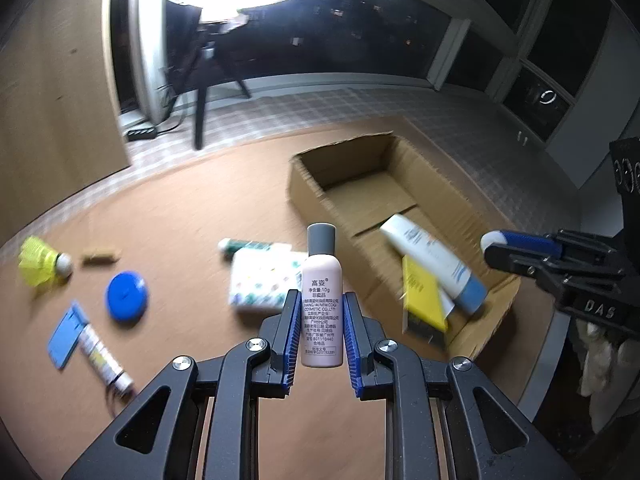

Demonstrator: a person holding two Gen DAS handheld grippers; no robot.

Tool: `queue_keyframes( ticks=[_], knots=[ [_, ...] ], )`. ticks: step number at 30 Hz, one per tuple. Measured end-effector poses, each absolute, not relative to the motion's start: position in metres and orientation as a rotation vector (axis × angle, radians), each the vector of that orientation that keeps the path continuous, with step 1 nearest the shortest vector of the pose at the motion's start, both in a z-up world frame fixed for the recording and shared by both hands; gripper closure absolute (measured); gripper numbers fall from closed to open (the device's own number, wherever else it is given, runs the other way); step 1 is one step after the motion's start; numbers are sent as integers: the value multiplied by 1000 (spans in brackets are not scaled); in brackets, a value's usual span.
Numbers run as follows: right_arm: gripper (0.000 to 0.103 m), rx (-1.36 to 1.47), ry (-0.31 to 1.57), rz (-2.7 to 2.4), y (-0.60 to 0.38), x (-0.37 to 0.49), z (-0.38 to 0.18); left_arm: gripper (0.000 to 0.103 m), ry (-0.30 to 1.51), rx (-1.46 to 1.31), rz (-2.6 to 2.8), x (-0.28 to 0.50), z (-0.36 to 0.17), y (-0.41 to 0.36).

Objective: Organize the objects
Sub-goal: 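Carry the pink bottle into the box with the left gripper while the right drops the white cylinder there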

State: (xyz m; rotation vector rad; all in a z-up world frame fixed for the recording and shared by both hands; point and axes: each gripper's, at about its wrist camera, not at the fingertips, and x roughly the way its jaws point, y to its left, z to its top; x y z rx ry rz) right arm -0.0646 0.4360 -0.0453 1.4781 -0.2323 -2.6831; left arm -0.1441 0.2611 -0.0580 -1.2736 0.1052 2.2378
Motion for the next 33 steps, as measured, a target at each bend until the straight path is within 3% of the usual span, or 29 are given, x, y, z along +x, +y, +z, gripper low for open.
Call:
queue_keyframes(
  ticks=[16,21,23,24,25,33],
  knots=[
    [79,1554,-318,-2674,485,-81,-72,81,159,-1303,2150,-178,-80,349],
    [75,1551,-312,-2685,487,-82,-73,81,179,-1298,2138,-179,-84,358],
    [66,1549,-311,-2689,487,-82,-72,71,184,-1296,2136,-178,-83,359],
    [58,1544,-307,-2693,486,-82,-72,50,181,-1303,2140,-179,-84,358],
    [55,1540,-305,-2696,485,-82,-71,37,177,-1302,2150,-180,-83,357],
    [46,1532,-314,-2714,479,-83,-70,36,155,-1294,2193,-178,-77,338]
  ],
)
